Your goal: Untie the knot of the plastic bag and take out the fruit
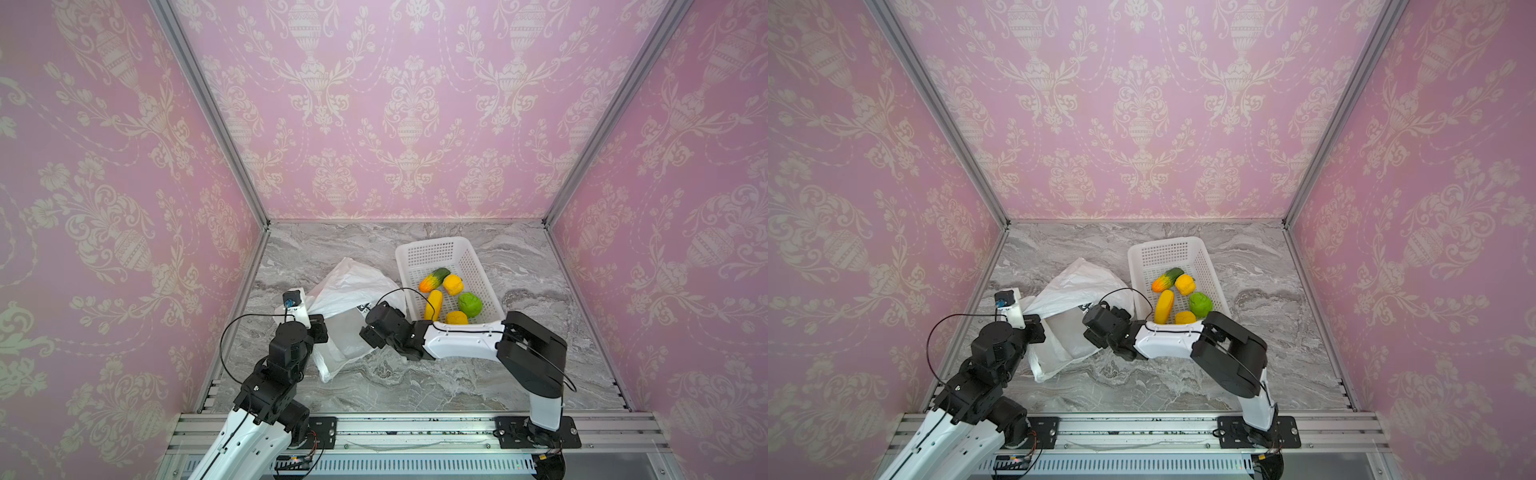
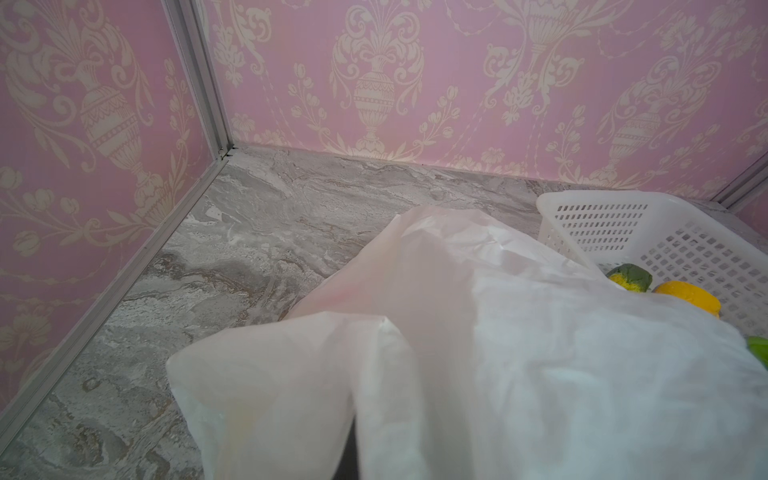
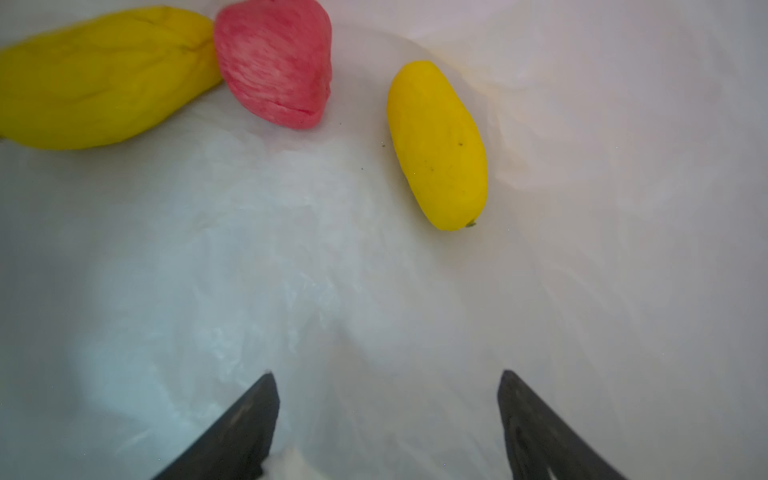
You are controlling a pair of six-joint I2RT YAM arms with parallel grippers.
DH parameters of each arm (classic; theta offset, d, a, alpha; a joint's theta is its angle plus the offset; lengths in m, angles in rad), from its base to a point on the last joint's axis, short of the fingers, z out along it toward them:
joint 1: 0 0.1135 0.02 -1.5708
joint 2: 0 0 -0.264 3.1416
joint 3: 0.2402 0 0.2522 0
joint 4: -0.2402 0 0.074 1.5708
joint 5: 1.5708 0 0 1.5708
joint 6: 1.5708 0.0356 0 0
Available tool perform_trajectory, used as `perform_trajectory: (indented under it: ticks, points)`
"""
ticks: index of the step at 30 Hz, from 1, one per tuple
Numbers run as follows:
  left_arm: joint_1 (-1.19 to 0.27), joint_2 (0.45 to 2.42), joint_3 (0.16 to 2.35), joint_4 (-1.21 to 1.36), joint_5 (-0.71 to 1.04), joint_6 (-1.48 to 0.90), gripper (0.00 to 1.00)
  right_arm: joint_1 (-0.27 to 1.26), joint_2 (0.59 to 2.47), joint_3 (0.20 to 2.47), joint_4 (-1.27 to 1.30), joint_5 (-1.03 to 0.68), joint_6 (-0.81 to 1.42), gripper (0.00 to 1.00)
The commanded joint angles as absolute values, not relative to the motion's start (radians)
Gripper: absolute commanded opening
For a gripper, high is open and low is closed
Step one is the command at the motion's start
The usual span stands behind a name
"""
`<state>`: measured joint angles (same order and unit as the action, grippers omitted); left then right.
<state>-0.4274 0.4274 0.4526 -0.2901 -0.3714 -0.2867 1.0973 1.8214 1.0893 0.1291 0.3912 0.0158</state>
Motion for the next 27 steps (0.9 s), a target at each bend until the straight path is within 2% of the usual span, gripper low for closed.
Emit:
perform_trajectory:
  ticks: [1, 5, 11, 18, 23, 27]
  points:
    - [-0.425, 0.426, 0.446, -0.279, -0.369, -0.295, 0.00, 1.117, 1.611, 0.941, 0.255, 0.330, 0.001, 0.84]
    - [-0.425, 0.416, 0.445, -0.286, -0.370, -0.298, 0.00, 1.117, 1.397, 0.792, 0.267, 0.284, 0.010, 0.84]
    - [-0.425, 0.411, 0.443, -0.285, -0.368, -0.298, 0.00, 1.117, 1.226, 0.687, 0.223, 0.341, -0.023, 0.87]
    - [-0.425, 0.410, 0.444, -0.289, -0.371, -0.299, 0.00, 1.090, 1.181, 0.611, 0.207, 0.348, -0.086, 0.98]
    - [-0.425, 0.410, 0.445, -0.288, -0.370, -0.299, 0.00, 0.939, 1.203, 0.579, 0.173, 0.211, -0.019, 0.99]
    - [-0.425, 0.414, 0.445, -0.287, -0.372, -0.299, 0.00, 0.853, 1.208, 0.574, 0.150, 0.209, 0.026, 1.00]
